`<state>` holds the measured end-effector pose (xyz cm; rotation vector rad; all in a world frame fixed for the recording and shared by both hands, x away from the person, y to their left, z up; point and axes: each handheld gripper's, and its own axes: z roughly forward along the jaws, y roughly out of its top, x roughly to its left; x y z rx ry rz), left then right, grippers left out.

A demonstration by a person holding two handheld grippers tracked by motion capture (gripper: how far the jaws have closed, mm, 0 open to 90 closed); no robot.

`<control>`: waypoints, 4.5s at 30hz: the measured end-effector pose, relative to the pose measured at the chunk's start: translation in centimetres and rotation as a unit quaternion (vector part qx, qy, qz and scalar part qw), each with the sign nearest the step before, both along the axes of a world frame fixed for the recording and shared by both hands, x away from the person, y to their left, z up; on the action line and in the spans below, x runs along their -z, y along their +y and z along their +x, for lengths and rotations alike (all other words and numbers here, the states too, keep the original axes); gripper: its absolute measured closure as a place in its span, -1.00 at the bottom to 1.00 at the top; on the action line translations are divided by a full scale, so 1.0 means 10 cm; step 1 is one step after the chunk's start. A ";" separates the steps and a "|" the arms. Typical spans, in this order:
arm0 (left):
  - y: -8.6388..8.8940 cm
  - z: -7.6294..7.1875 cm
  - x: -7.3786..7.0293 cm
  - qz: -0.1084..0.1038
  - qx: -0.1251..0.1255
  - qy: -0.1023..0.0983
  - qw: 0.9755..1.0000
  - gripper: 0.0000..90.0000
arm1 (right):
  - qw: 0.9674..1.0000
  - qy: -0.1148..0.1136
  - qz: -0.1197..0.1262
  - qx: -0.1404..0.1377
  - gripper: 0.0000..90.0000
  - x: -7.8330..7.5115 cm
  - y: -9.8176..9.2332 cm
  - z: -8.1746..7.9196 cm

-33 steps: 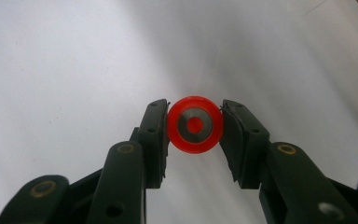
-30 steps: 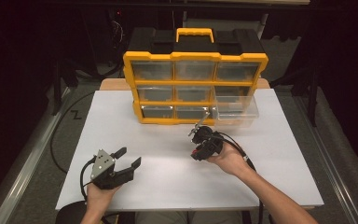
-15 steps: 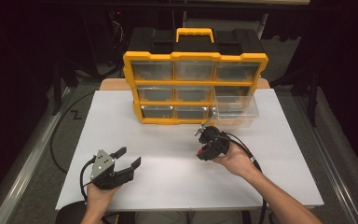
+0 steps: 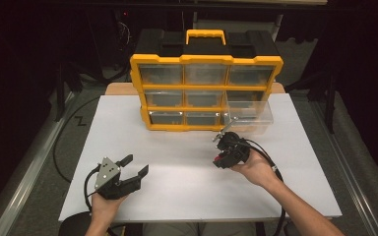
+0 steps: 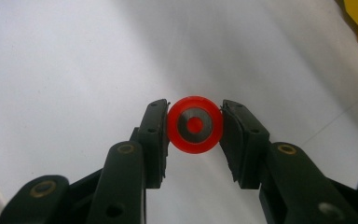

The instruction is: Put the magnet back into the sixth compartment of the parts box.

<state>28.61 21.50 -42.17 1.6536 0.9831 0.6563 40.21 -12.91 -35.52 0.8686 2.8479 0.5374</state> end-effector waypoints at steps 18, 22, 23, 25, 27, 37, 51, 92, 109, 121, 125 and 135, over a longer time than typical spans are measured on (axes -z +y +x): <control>0.00 0.00 0.00 0.005 0.001 0.001 1.000 -0.27 | 1.000 -0.006 0.008 0.014 0.43 -0.13 -0.22 -0.05; 0.00 0.00 0.00 0.005 0.001 0.001 1.000 -0.27 | 1.000 -0.008 0.009 0.015 0.43 -0.17 -0.25 -0.05; 0.00 0.00 0.00 0.005 0.001 0.001 1.000 -0.27 | 1.000 -0.008 0.009 0.016 0.44 -0.17 -0.26 -0.05; 0.00 0.00 0.00 0.005 0.001 0.002 1.000 -0.27 | 1.000 -0.009 0.010 0.016 0.43 -0.18 -0.27 -0.05; 0.00 0.00 0.00 0.005 0.001 0.002 1.000 -0.27 | 1.000 -0.010 0.011 0.017 0.43 -0.20 -0.28 -0.05; 0.00 0.00 0.00 0.005 0.001 0.002 1.000 -0.27 | 1.000 -0.011 0.012 0.025 0.43 -0.26 -0.36 -0.07; 0.01 0.00 0.00 0.000 -0.002 0.001 1.000 -0.27 | 0.999 -0.017 0.014 0.032 0.43 -0.36 -0.48 -0.09; 0.01 0.00 -0.01 -0.001 -0.002 0.000 1.000 -0.27 | 0.998 -0.034 0.034 0.033 0.44 -0.88 -0.62 -0.09; 0.01 0.00 0.00 0.000 -0.002 0.002 1.000 -0.27 | 0.998 -0.032 0.043 0.037 0.44 -1.04 -0.67 -0.06; 0.01 0.01 0.00 0.000 -0.001 0.002 1.000 -0.27 | 0.997 -0.039 0.049 0.036 0.44 -1.20 -0.67 -0.02; 0.01 0.01 0.00 0.000 -0.001 0.003 1.000 -0.27 | 0.997 -0.039 0.049 0.039 0.44 -1.24 -0.68 -0.01; 0.01 0.01 0.00 -0.001 -0.002 0.002 1.000 -0.27 | 0.997 -0.047 0.054 0.044 0.44 -1.36 -0.69 0.03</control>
